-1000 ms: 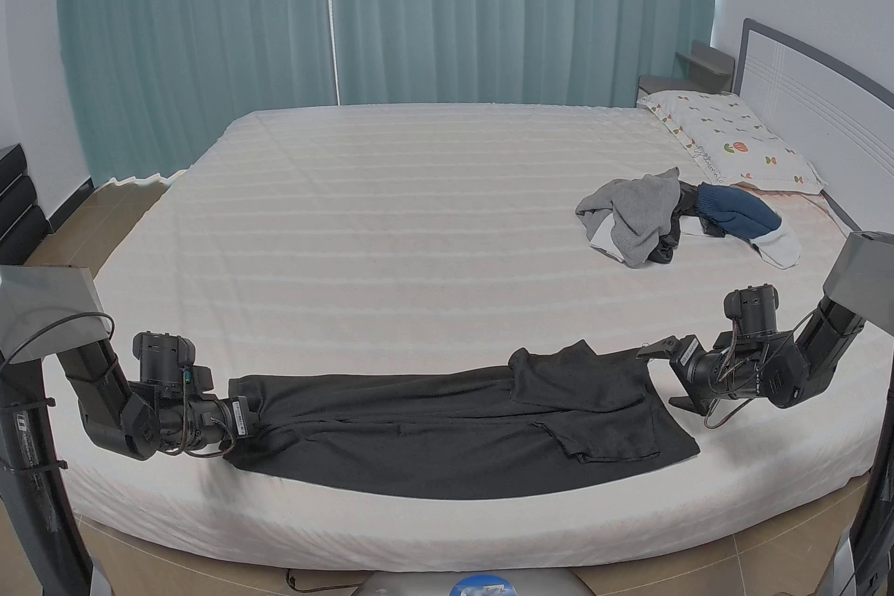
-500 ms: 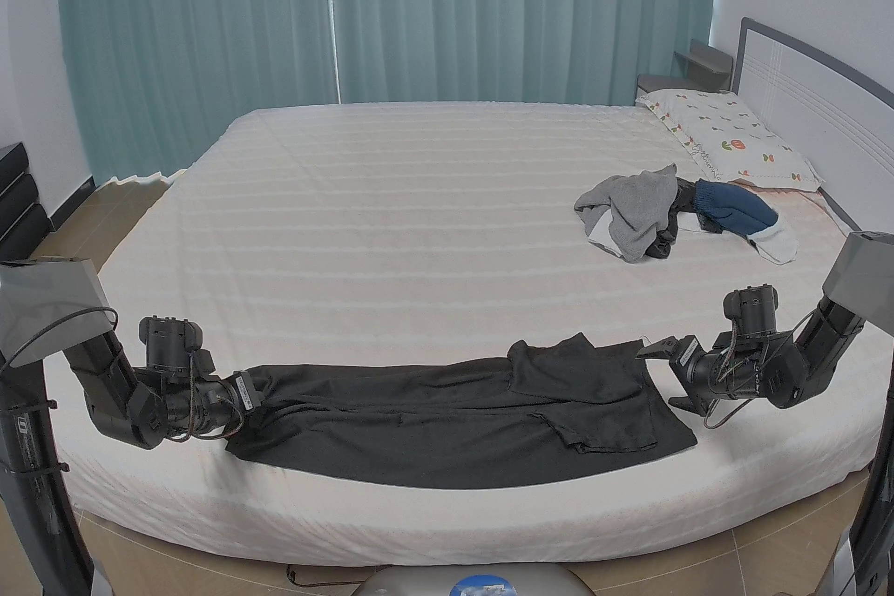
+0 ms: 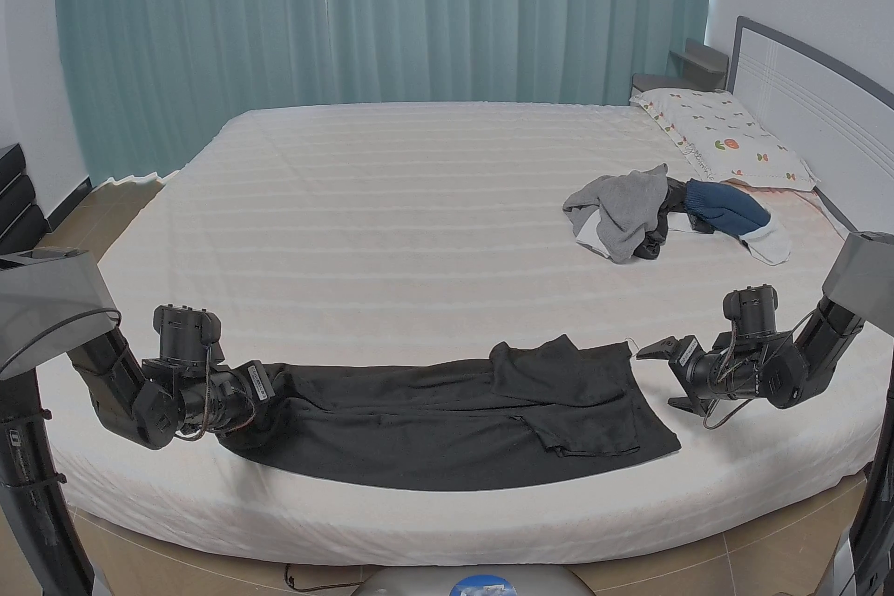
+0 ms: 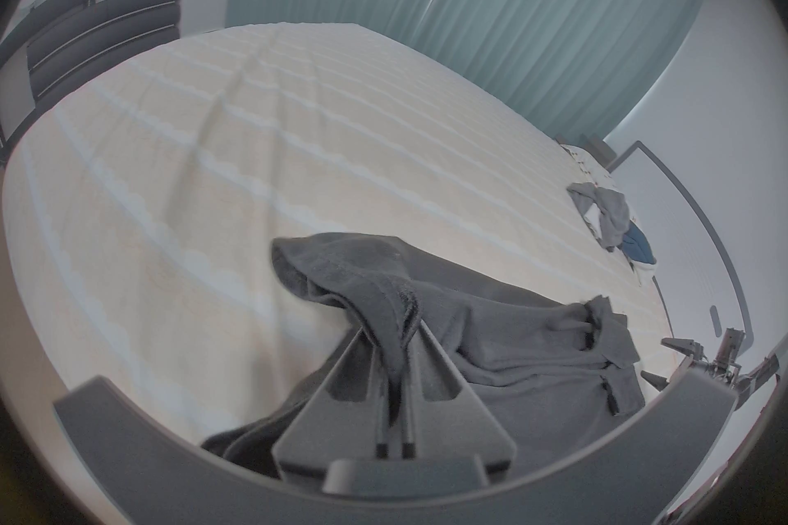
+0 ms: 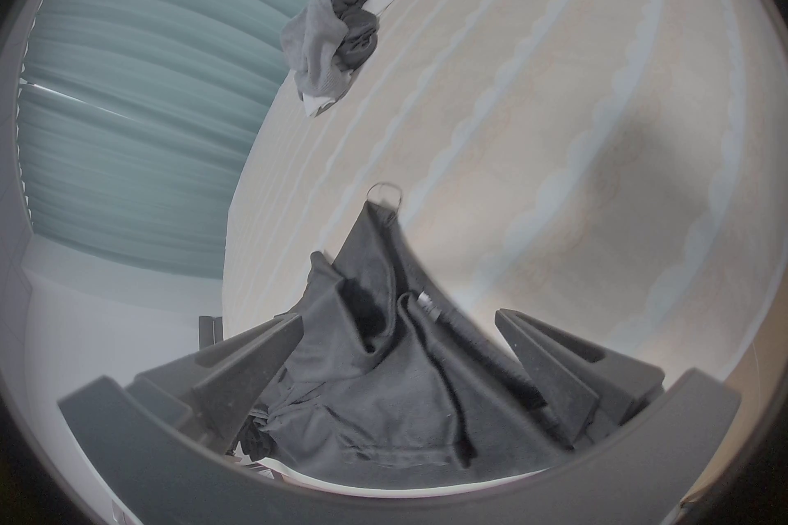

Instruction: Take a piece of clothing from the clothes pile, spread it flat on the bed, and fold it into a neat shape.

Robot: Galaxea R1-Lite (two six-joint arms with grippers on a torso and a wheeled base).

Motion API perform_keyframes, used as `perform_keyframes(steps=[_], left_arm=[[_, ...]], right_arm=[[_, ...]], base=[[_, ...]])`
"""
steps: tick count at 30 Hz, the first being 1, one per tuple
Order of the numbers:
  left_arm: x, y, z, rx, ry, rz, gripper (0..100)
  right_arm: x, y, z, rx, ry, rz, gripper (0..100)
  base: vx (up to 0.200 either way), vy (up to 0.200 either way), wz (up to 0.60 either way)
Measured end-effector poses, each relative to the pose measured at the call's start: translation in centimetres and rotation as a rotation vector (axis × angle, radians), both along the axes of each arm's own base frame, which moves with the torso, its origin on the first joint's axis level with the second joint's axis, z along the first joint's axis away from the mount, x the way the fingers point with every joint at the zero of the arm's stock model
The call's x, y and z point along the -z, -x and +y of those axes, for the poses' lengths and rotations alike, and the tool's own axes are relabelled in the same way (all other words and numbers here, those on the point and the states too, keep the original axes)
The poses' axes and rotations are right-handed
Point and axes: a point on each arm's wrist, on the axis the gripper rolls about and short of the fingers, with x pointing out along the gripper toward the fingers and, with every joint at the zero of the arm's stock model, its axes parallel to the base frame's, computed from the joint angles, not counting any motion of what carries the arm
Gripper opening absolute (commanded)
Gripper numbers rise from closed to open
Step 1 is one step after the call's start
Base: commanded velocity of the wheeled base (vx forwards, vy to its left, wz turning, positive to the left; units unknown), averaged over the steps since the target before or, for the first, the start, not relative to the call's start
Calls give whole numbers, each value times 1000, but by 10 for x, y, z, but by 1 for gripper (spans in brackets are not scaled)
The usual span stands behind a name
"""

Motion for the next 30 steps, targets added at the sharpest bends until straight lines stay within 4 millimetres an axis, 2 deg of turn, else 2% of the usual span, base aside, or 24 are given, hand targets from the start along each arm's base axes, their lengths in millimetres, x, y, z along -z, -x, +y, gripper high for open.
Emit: perform_keyframes(steps=[14, 21, 30], left_arm=[[-41, 0, -34, 5, 12, 108, 0], [-73, -7, -66, 23, 45, 125, 0], [-103, -19, -98, 61, 76, 132, 0]], right_arm=[[-1, 0, 0, -1, 0, -4, 100], [-2, 0, 1, -3, -1, -5, 100], [-2, 1, 3, -8, -1, -5, 100]], base=[[0, -200, 0], [0, -200, 0], [0, -200, 0]])
